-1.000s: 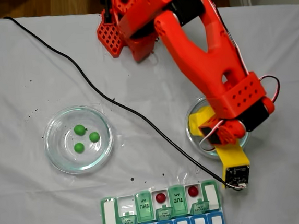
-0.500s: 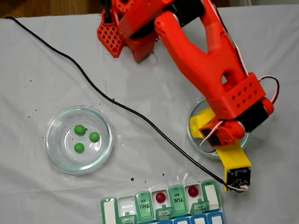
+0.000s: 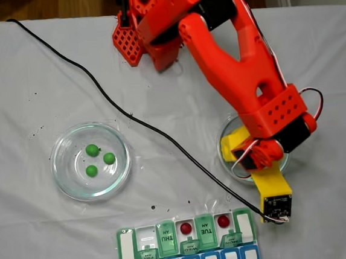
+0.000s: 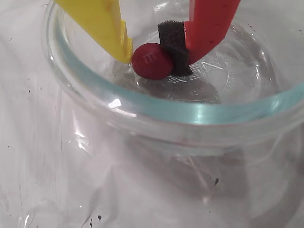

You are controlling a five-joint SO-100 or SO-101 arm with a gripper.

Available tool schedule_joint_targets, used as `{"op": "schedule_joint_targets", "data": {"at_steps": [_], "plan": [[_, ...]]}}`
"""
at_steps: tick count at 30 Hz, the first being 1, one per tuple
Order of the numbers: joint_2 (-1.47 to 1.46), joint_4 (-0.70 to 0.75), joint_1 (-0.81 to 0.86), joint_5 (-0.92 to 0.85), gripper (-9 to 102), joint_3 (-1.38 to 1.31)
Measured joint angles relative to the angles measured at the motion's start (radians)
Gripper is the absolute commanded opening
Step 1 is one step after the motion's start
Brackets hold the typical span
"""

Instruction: Sort medicines into box.

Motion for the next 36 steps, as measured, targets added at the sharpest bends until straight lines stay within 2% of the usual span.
{"op": "schedule_joint_targets", "data": {"at_steps": [11,22,29,36], "plan": [[-0.002,0.002,0.000,0.075,0,-0.009],[0.017,0.193,-0.035,0.365,0,-0.175],[0.110,0.258,-0.092,0.448,0,-0.189],[0.192,0.199,-0.054,0.520,0,-0.204]]}}
